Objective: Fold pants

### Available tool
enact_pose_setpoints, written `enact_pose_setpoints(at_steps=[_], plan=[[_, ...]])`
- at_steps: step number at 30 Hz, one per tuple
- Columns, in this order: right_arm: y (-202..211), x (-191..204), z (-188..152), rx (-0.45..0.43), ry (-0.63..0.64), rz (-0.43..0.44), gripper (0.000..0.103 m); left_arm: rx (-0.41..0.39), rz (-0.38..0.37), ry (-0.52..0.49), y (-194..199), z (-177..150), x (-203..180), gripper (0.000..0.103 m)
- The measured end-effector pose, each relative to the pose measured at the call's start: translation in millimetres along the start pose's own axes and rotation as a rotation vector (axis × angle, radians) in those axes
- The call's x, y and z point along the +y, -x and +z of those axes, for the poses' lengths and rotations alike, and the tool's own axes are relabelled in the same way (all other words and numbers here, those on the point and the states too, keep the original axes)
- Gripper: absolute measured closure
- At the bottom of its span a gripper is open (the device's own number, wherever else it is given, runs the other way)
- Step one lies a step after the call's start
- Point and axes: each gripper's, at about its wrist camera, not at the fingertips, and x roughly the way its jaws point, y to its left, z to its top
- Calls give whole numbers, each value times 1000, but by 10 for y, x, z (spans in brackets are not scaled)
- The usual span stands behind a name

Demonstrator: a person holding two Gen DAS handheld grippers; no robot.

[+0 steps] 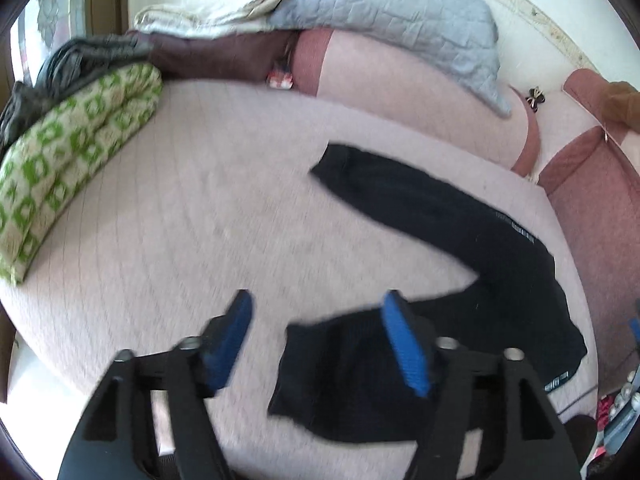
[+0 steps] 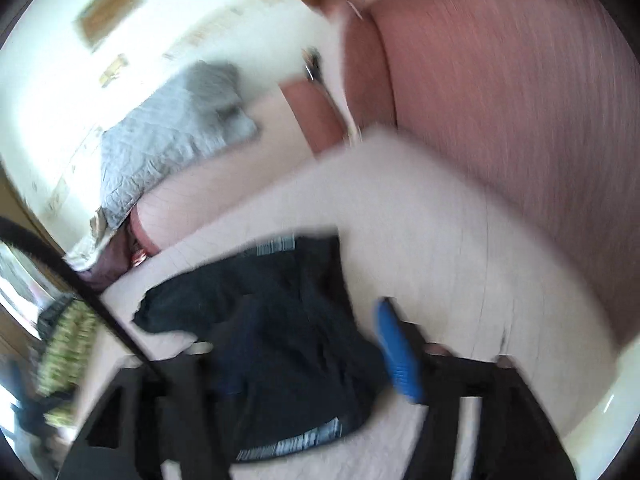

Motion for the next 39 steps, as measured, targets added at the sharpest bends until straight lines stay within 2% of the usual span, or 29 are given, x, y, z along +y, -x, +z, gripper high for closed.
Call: enact_pose_setpoints(at_steps=[1,2,4,5,7,9,11,17,22,28,29,31,33,34,35,38,39], plan=[[-17,73,42,-56,17,-13,0,-3,8,-7,-68,96,-55,31],[-104,113,102,-74,17,4,0,0,9,-17,-157,198,-112,31],[-463,165,249,69,19,25,1,8,4,-26,-332,360,-195,31],[-697,204,313,147,27,44,5,16,5,-31,-425,438,-231,31],[-1097,308,395,223,79,67,7,24,10,-47,-644,598,-301,31],[-1438,421,465,274,151,55,7,41,20,-55,-880,765,-342,31],[-1737,512,523,315,188,81,7,53,10,-59,-1096,936,-373,31],[-2512,837,587,406,295,137,7,67,36,-71,-1655,1245,-419,31],[-3109,1045,462,501,377,181,7,106,-21,-12,-2149,1530,-295,31],[-3608,1156,386,580,403,225,7,162,-76,38,-2709,1844,-166,31],[-3677,1182,366,532,412,231,7,177,-102,35,-2809,1881,-174,31],[-3819,1236,322,561,442,250,7,210,-136,1,-2961,1907,-223,31],[-3926,1291,276,584,467,257,7,196,-135,-53,-3002,1908,-302,21],[-3956,1318,254,582,488,256,7,203,-150,-91,-3031,1900,-373,9],[-3967,1351,234,575,508,253,6,210,-148,-119,-3056,1886,-435,4],[-3978,1455,177,564,549,248,6,214,-93,-212,-3081,1826,-585,6],[-3966,1488,143,561,563,254,7,217,-56,-255,-3081,1790,-645,14]])
